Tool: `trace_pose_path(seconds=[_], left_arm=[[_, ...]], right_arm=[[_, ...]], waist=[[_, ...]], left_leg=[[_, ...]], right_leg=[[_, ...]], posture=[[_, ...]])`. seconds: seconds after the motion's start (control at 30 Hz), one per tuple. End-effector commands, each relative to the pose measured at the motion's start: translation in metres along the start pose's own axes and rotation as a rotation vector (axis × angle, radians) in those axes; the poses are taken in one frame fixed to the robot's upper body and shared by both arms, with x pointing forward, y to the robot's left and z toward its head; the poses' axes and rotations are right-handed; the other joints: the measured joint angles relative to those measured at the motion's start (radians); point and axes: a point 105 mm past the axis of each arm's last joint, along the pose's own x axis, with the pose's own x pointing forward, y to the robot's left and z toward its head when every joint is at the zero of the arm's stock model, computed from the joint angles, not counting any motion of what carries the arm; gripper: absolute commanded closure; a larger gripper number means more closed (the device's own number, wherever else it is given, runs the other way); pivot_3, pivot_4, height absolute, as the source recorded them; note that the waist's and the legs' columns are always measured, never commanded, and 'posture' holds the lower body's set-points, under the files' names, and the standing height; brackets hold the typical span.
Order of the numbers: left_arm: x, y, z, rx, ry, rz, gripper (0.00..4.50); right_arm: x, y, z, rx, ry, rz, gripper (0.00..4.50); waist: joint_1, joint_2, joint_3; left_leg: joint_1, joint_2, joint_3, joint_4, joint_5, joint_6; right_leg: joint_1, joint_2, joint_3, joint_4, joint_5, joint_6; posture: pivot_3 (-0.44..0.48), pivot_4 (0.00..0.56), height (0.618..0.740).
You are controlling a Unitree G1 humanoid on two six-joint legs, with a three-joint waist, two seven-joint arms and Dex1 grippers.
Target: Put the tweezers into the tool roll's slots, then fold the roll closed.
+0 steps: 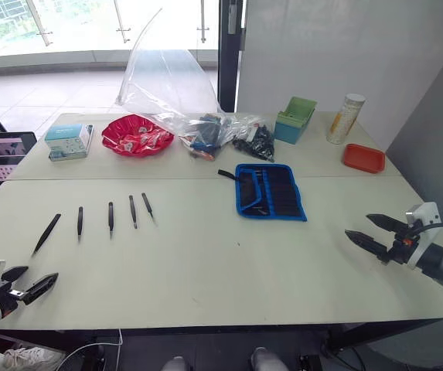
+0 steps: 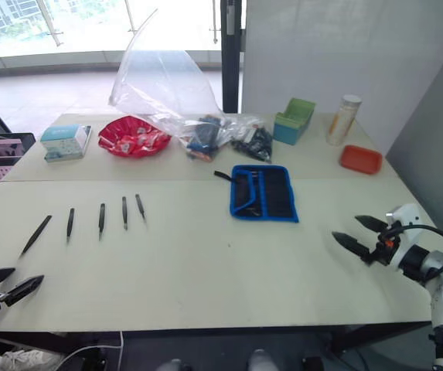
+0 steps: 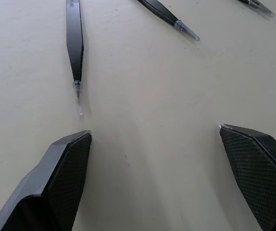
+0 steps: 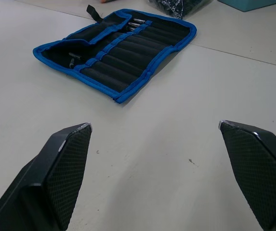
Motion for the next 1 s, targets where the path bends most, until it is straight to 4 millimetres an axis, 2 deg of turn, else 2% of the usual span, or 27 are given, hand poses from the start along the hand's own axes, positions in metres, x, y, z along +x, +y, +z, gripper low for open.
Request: trace_pose_path(seconds=[0.03,0.1,0.2,0.3,0.4,0.5,0.6,0.7,0.77,0.83,0.87,0.9,1.0], left_arm=[[-0.003,-0.002,0.015,0.030,-0.039,-0.009,0.00],[0.002,-0.011,0.016,0.081,-0.035,-0.048,0.00],[0.009,-0.027,0.031,0.132,-0.071,-0.118,0.00],[0.019,-0.056,0.064,0.142,-0.156,-0.264,0.00],[0.028,-0.083,0.083,0.155,-0.181,-0.396,0.00],[0.039,-0.124,0.105,0.193,-0.205,-0.580,0.00],[0.046,-0.152,0.120,0.217,-0.233,-0.692,0.00],[0.050,-0.181,0.131,0.247,-0.273,-0.780,0.00],[0.051,-0.193,0.136,0.250,-0.292,-0.813,0.00],[0.051,-0.202,0.139,0.259,-0.306,-0.834,0.00],[0.052,-0.209,0.140,0.264,-0.312,-0.850,0.00],[0.054,-0.216,0.139,0.302,-0.300,-0.860,0.00],[0.057,-0.226,0.140,0.360,-0.292,-0.866,0.00]], right_arm=[[0.002,-0.001,0.014,-0.007,-0.042,0.011,0.03],[0.005,0.003,0.016,0.029,-0.061,0.027,0.03],[0.007,0.010,0.018,0.070,-0.085,0.031,0.03],[0.015,0.021,0.006,0.074,-0.050,-0.005,0.03],[0.025,0.035,0.006,0.113,-0.079,-0.039,0.03],[0.044,0.056,0.010,0.133,-0.059,-0.085,0.03],[0.063,0.070,0.029,0.128,-0.073,-0.167,0.03],[0.080,0.091,0.040,0.262,-0.056,-0.089,0.03],[0.088,0.101,0.049,0.313,-0.078,-0.036,0.03],[0.096,0.102,0.061,0.339,-0.124,-0.037,0.03],[0.106,0.100,0.066,0.358,-0.138,-0.061,0.03],[0.122,0.099,0.065,0.377,-0.118,-0.090,0.03],[0.149,0.096,0.061,0.428,-0.076,-0.129,0.03]], waist=[[0.000,0.000,0.000],[-0.001,0.000,0.000],[0.001,0.000,0.000],[0.009,-0.001,0.000],[0.018,-0.001,-0.001],[0.018,0.000,-0.001],[0.010,0.000,-0.001],[0.004,0.000,-0.001],[0.004,0.000,-0.001],[0.003,0.000,-0.001],[0.001,0.000,-0.001],[-0.001,0.000,-0.001],[-0.004,0.000,-0.001]], left_leg=[[0.000,0.000,0.000,0.000,0.000,0.000],[0.000,0.000,0.000,0.000,0.000,0.000],[0.000,0.000,0.000,0.000,0.000,0.000],[-0.001,0.000,0.000,0.000,0.000,0.000],[-0.001,0.000,0.000,0.000,0.000,0.000],[-0.001,0.000,0.000,0.000,0.000,0.000],[-0.001,0.000,0.000,0.000,0.000,0.000],[-0.001,0.000,0.000,0.000,0.000,0.000],[-0.001,0.000,-0.001,0.000,0.000,0.000],[-0.002,0.000,-0.001,0.000,0.000,0.000],[-0.002,0.000,-0.001,0.000,0.000,0.000],[-0.002,0.000,-0.001,0.000,0.000,0.000],[-0.001,-0.001,-0.001,0.000,0.000,0.000]], right_leg=[[0.000,0.000,0.000,0.000,0.000,0.000],[0.000,0.000,0.000,0.000,0.000,0.000],[0.000,0.000,0.000,0.000,0.000,0.000],[0.000,0.000,0.000,0.000,0.000,0.000],[0.000,-0.001,0.000,-0.001,0.000,0.000],[0.000,0.000,0.001,0.000,0.000,0.000],[-0.001,0.000,0.001,0.001,0.000,0.000],[-0.002,0.000,0.001,0.002,0.000,0.000],[-0.001,0.000,0.001,0.002,0.000,0.000],[-0.002,0.000,0.000,0.001,0.000,0.000],[-0.002,0.000,0.000,0.001,0.000,0.000],[-0.002,0.000,0.000,0.001,0.000,0.000],[-0.002,0.001,0.001,0.001,0.001,-0.001]], posture=[[0.000,0.150,0.738],[0.000,0.150,0.738],[0.000,0.150,0.738],[0.000,0.150,0.738],[0.000,0.150,0.738],[0.000,0.150,0.738],[0.000,0.150,0.738],[0.000,0.150,0.738],[0.000,0.150,0.738],[0.000,0.150,0.738],[0.000,0.150,0.738],[0.000,0.150,0.738],[0.000,0.150,0.738]])
